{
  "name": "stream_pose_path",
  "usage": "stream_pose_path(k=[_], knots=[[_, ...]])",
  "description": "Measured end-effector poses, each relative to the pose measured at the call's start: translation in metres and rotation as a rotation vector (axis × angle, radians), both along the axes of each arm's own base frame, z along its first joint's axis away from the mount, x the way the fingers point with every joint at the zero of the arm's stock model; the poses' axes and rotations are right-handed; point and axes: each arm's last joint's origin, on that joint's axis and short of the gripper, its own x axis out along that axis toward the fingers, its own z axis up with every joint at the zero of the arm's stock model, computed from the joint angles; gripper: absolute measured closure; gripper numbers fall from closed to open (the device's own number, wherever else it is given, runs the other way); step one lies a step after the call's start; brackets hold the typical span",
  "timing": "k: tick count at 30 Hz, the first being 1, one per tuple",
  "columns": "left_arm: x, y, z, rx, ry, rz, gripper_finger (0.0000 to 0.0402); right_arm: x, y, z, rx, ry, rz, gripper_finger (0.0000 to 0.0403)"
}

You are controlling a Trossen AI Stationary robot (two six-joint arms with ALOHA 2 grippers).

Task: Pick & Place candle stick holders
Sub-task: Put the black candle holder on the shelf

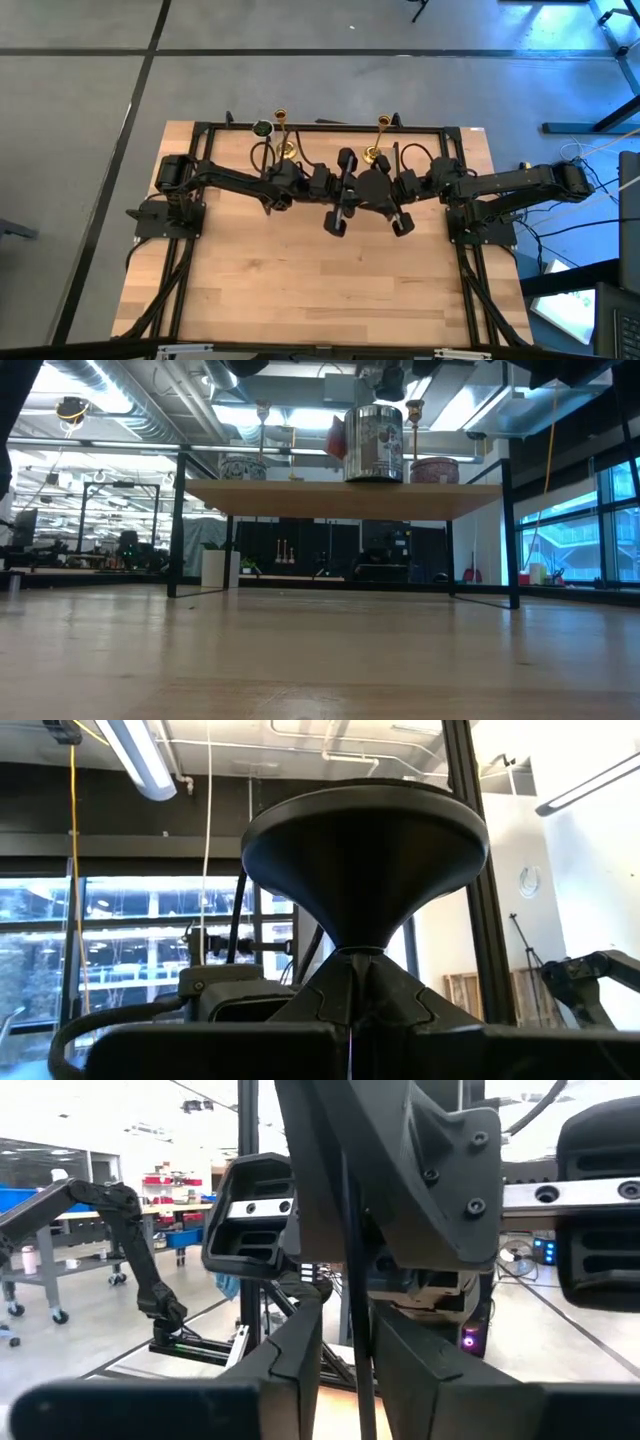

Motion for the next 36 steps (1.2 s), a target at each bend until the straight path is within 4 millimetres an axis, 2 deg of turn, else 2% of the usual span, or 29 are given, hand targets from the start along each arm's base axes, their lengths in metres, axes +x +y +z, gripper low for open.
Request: stream_pose_path(k=[4, 10, 17, 20, 26, 31, 36], knots=[[0.0, -0.001, -0.001, 0.0, 0.007, 0.007, 0.0396, 0.0, -0.001, -0.001, 0.012, 0.008, -0.03, 0.0334], [0.0, -0.004, -0.001, -0.005, 0.006, 0.004, 0.0396, 0.0, 0.0, -0.001, 0.004, 0.012, -0.032, 0.039], [0.0, -0.003, -0.001, -0.041, 0.013, -0.003, 0.0373, -0.001, -0.001, -0.001, 0.051, 0.044, -0.023, 0.0391], [0.001, -0.003, -0.002, -0.042, 0.031, -0.003, 0.0361, -0.001, -0.001, 0.004, 0.051, 0.114, -0.03, 0.0391], [-0.003, -0.002, 0.002, -0.052, 0.185, 0.071, 0.0343, 0.0, 0.004, 0.011, 0.037, 0.271, -0.15, 0.0391], [-0.012, -0.009, 0.011, -0.051, 0.296, 0.075, 0.0322, -0.002, 0.013, 0.012, 0.007, 0.262, -0.203, 0.0391], [-0.022, -0.022, 0.02, -0.044, 0.319, 0.079, 0.0316, -0.003, 0.023, 0.017, -0.014, 0.214, -0.194, 0.0391]])
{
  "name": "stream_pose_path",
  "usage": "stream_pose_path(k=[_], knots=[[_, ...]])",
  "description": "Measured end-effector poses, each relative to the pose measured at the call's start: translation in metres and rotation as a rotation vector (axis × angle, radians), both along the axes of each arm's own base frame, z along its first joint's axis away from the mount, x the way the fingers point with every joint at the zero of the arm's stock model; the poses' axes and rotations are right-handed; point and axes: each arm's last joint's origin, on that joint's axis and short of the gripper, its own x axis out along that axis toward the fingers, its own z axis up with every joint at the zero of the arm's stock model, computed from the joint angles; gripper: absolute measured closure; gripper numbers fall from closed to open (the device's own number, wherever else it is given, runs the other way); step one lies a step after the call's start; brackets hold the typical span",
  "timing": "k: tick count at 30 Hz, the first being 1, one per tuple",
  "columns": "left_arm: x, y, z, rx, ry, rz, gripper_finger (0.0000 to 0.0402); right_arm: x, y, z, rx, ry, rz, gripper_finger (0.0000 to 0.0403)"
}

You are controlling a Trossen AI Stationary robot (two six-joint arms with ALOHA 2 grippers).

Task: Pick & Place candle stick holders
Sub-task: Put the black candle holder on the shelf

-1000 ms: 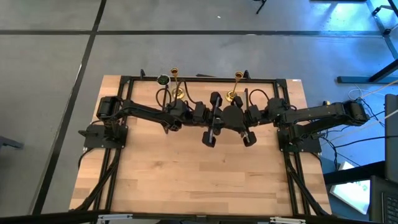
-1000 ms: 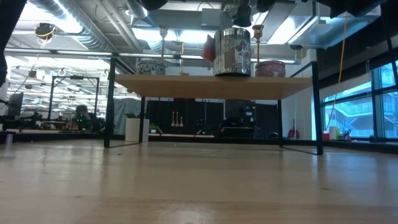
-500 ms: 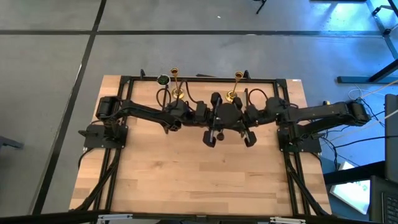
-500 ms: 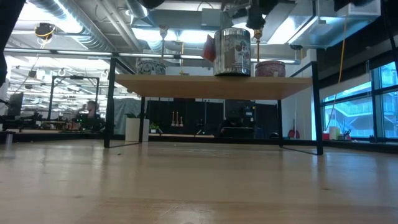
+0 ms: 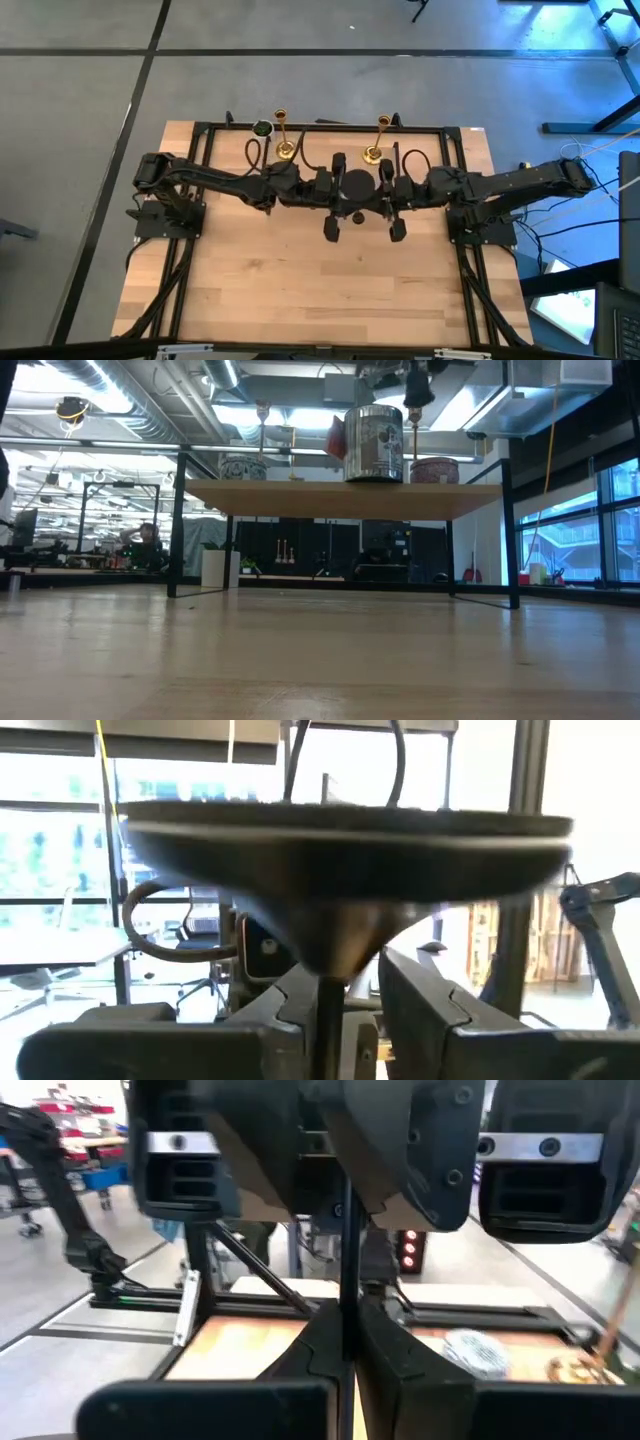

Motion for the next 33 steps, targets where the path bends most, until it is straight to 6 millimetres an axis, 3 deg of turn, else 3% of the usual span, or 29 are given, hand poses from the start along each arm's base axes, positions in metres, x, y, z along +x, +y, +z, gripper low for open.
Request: stream_pose_path(k=[4, 11, 21, 33], knots=[[-0.009, -0.01, 0.005, -0.005, 0.056, 0.008, 0.0316, -0.002, 0.008, 0.003, -0.001, -0.03, 0.023, 0.0391], [-0.013, -0.03, -0.004, 0.023, 0.176, 0.163, 0.0316, -0.007, 0.019, 0.008, 0.01, -0.065, -0.04, 0.0391], [-0.01, -0.058, -0.011, 0.086, 0.138, 0.421, 0.0322, -0.012, 0.032, 0.009, -0.01, -0.075, -0.187, 0.0391], [-0.009, -0.051, -0.008, 0.075, 0.101, 0.433, 0.0358, -0.013, 0.033, 0.009, -0.029, -0.075, -0.228, 0.0391]])
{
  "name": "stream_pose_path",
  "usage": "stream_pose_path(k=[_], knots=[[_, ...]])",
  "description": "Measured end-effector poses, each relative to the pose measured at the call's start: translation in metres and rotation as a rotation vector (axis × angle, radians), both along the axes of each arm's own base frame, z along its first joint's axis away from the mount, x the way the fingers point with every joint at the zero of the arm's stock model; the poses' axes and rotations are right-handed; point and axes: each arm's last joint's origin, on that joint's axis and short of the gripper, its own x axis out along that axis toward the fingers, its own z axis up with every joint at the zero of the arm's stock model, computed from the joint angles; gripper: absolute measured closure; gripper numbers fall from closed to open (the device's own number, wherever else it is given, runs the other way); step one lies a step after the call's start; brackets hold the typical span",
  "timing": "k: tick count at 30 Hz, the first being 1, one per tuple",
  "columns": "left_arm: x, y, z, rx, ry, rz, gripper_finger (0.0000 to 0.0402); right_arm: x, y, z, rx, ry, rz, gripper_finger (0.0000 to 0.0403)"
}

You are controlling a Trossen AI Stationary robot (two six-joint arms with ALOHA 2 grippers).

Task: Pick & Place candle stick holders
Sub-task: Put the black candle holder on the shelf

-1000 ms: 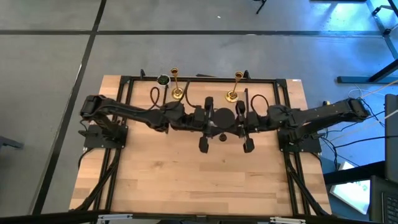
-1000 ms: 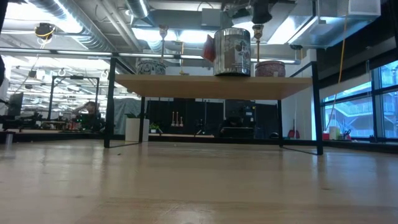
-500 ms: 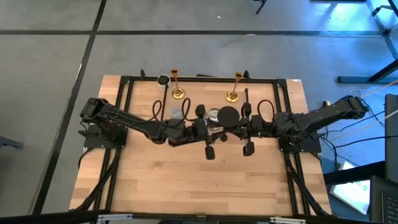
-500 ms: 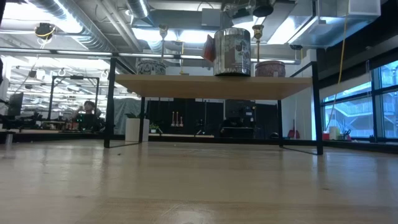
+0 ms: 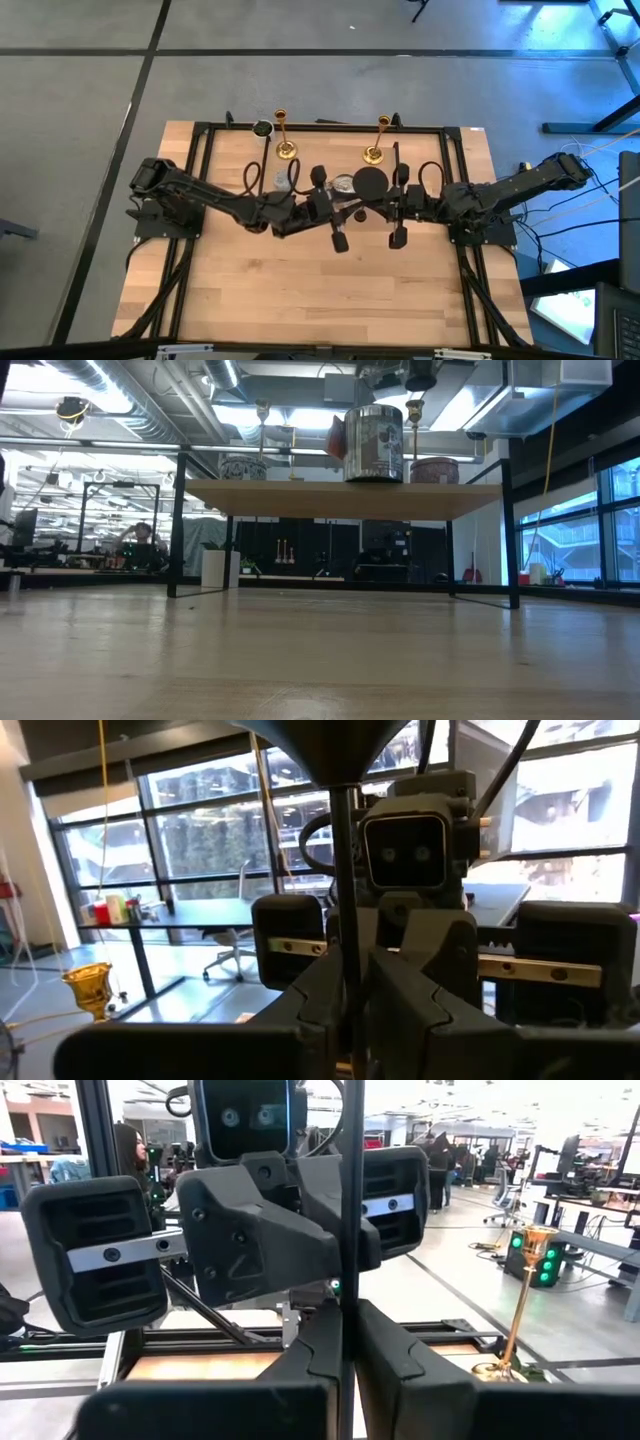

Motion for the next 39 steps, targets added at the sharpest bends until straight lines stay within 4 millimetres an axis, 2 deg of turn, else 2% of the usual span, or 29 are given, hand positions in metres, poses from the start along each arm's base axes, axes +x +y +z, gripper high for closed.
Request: stream_pose_path(k=[6, 10, 14, 20, 30, 35, 39], knots=[[0.002, 0.006, -0.001, -0.025, 0.001, -0.028, 0.0354, 0.0, 0.0, 0.0, -0.001, 0.003, -0.003, 0.0391], [0.001, 0.003, -0.002, -0.022, 0.013, 0.026, 0.0385, 0.0, -0.001, -0.001, -0.023, 0.013, -0.044, 0.0391], [0.0, -0.001, 0.001, 0.021, 0.043, 0.091, 0.0394, 0.001, -0.002, -0.002, -0.067, 0.021, -0.067, 0.0383], [0.0, -0.001, 0.016, 0.04, 0.021, 0.099, 0.0397, 0.0, -0.002, 0.0, -0.07, 0.016, -0.064, 0.0328], [0.0, 0.001, 0.039, 0.068, 0.046, 0.134, 0.0399, -0.001, 0.003, 0.0, -0.116, 0.018, -0.04, 0.0267], [0.002, 0.006, 0.042, 0.016, 0.034, 0.09, 0.0399, -0.003, 0.008, 0.0, -0.15, 0.022, -0.043, 0.021], [0.002, 0.006, 0.041, 0.009, 0.04, 0.08, 0.04, -0.004, 0.008, 0.0, -0.156, 0.03, -0.115, 0.0159]])
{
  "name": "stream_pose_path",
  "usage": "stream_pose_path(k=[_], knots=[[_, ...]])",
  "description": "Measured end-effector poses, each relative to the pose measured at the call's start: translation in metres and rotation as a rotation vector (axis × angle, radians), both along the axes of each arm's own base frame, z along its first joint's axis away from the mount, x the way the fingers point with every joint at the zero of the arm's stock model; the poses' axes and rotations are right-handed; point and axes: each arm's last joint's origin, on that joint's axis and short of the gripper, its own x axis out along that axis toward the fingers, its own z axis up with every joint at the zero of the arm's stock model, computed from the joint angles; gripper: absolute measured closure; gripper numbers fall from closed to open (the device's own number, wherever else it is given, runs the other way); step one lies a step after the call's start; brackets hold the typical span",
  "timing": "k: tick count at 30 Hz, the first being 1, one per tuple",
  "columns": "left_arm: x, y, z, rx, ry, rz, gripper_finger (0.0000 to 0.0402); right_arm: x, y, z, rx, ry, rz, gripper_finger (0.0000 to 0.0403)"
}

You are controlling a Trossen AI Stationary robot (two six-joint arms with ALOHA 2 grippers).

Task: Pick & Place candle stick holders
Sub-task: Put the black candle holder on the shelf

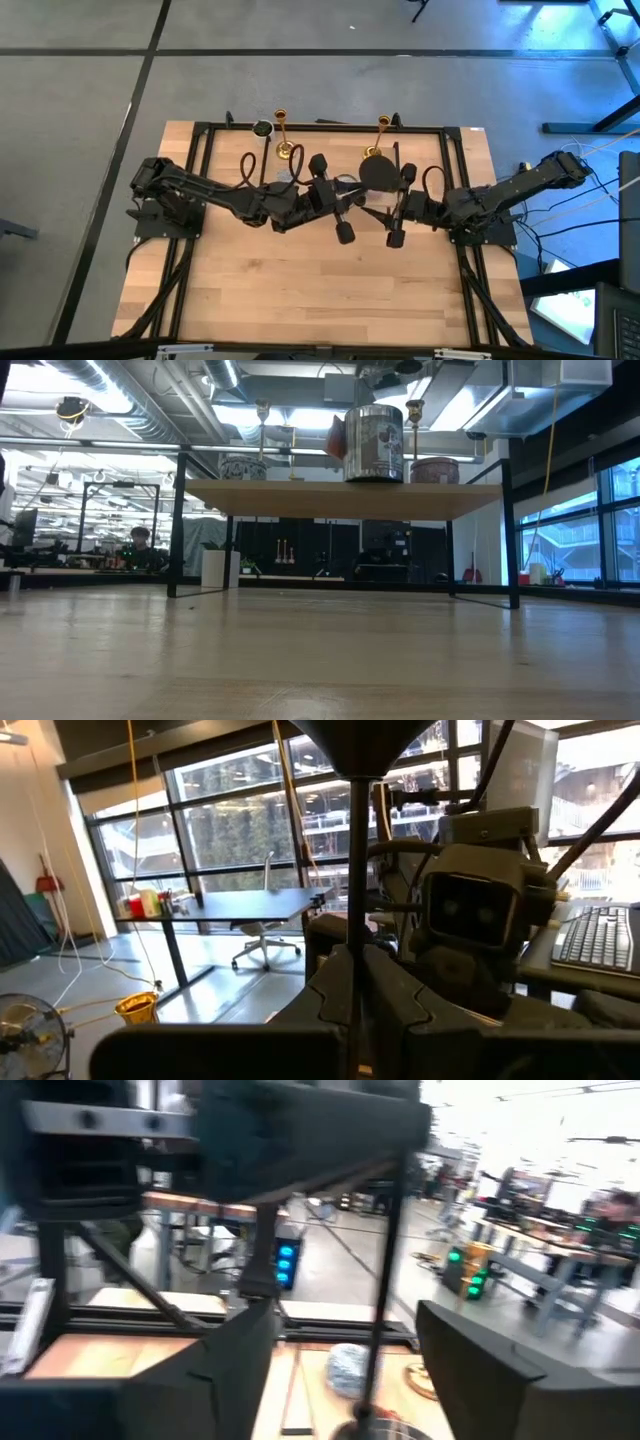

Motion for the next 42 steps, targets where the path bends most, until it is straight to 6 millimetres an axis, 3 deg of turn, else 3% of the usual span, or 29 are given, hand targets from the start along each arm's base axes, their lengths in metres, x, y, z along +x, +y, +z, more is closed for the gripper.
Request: stream_pose_path(k=[6, 16, 21, 28, 32, 36, 42], knots=[[0.0, -0.004, 0.0, -0.006, -0.007, -0.057, 0.04, 0.0, -0.001, 0.0, 0.001, 0.001, -0.027, 0.0115], [0.0, -0.005, -0.003, -0.013, 0.013, -0.07, 0.0399, 0.0, -0.001, -0.001, 0.014, 0.001, -0.024, 0.0117], [0.001, -0.005, -0.003, -0.011, 0.018, -0.074, 0.04, 0.0, -0.001, -0.001, 0.028, -0.003, -0.027, 0.0178], [-0.001, -0.01, -0.004, 0.001, 0.029, -0.082, 0.0401, -0.002, 0.005, 0.0, 0.001, -0.001, 0.0, 0.0382], [-0.002, -0.016, -0.005, 0.008, 0.046, -0.086, 0.0401, -0.007, 0.012, 0.003, -0.011, -0.017, 0.031, 0.0395], [-0.01, -0.035, -0.011, 0.028, 0.129, -0.052, 0.0401, -0.015, 0.017, 0.005, -0.031, -0.013, 0.016, 0.0397], [-0.011, -0.056, -0.048, 0.088, 0.286, -0.115, 0.0401, -0.027, 0.026, 0.012, -0.022, -0.044, 0.069, 0.0397]])
